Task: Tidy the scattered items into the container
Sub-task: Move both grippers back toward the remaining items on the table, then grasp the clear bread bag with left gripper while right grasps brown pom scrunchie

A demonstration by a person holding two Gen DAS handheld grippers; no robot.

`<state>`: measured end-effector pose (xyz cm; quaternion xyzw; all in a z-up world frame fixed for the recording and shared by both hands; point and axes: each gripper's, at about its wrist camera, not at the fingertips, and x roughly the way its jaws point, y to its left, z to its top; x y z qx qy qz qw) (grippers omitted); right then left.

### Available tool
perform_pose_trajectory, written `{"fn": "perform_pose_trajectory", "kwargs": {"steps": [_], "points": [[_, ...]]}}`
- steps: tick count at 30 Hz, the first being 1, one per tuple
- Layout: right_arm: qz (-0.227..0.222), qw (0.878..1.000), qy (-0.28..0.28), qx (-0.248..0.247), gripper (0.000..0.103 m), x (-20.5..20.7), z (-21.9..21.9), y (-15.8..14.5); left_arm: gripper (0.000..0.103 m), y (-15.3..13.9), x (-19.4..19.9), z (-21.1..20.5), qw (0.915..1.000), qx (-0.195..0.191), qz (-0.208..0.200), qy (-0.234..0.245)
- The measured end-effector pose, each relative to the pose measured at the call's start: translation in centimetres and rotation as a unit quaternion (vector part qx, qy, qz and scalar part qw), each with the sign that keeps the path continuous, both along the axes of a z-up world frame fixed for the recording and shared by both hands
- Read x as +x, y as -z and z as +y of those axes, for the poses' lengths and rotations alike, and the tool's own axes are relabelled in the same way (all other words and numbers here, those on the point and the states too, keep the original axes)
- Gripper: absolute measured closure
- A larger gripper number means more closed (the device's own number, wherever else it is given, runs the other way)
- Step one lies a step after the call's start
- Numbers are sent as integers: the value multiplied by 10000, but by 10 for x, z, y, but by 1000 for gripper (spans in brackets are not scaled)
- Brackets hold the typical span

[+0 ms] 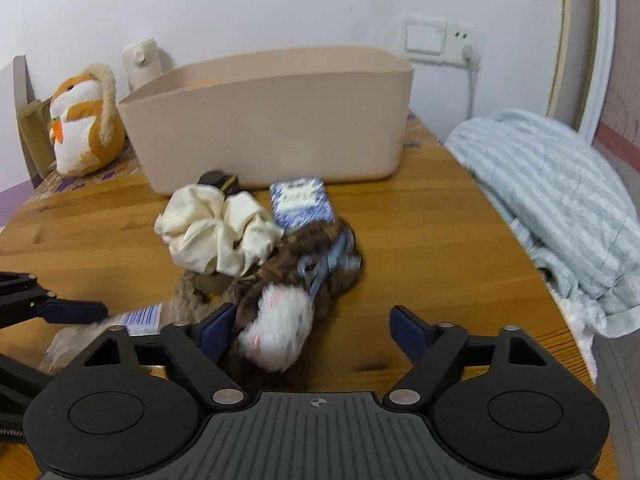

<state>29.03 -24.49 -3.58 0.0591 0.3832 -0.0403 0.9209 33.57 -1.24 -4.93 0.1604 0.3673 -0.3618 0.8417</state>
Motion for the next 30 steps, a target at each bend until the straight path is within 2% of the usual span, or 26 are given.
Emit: {"fn": "perform_pose_trajectory", "kwargs": {"steps": [2,4,6,8,16,30], "points": [[114,9998,-33,177,27,3,-1,5,57,-1,-2,0,10000,11,6,2],[160,9995,-31,266,37,4,-2,8,61,-2,-4,0,10000,20,-2,15],[134,9997,2,187,59,3,-1,7,64,-2,-6,1,10000,26,-16,39],[132,9996,32,248,71,1,-4,6,66,-2,-8,1,10000,24,-18,38],[1,9993,141,347,74,-10,-16,-1,71,-5,-15,4,10000,-49,-29,-11],[-549,9980,5,329,74,-32,-18,-41,72,-23,-31,19,9995,-285,-125,-8]]}}
